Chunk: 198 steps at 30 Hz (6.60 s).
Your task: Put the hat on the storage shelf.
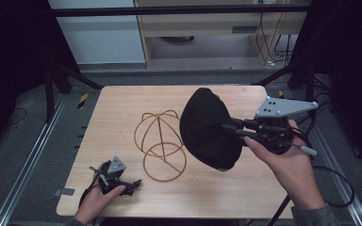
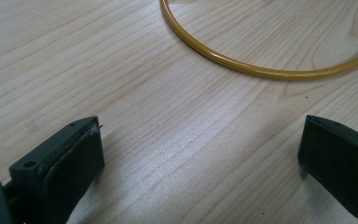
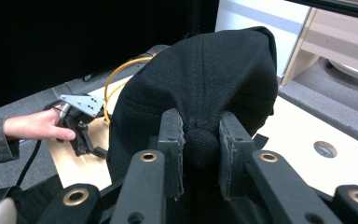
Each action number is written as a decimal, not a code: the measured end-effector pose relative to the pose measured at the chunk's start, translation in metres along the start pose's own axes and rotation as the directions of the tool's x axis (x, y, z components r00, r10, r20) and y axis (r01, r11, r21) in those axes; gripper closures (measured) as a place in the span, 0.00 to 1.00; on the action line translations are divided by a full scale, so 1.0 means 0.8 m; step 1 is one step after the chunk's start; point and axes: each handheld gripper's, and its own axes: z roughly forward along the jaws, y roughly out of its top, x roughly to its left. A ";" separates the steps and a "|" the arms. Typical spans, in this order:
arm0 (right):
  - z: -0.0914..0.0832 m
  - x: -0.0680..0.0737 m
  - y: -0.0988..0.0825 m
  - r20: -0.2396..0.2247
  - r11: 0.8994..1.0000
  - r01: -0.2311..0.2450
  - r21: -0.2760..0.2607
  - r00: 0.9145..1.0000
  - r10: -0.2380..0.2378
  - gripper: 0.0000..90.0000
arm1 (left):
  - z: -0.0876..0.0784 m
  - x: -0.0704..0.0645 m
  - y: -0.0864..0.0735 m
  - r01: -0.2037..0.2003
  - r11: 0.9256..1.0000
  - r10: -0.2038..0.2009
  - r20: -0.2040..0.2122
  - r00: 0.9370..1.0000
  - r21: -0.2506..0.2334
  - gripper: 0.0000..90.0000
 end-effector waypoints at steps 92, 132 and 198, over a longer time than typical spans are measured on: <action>0.220 0.050 0.125 -0.154 0.936 0.169 0.307 0.980 -0.127 0.81 | 0.001 -0.002 0.001 -0.011 1.000 0.011 0.014 1.000 -0.002 0.00; 0.222 0.045 0.113 -0.137 0.944 0.132 0.301 0.986 -0.094 0.72 | 0.001 -0.003 0.001 -0.013 1.000 0.013 0.013 1.000 0.000 0.00; 0.097 -0.036 0.011 0.167 0.989 -0.051 0.141 0.986 0.027 0.08 | 0.001 -0.004 0.001 -0.013 1.000 0.013 0.012 1.000 -0.002 0.00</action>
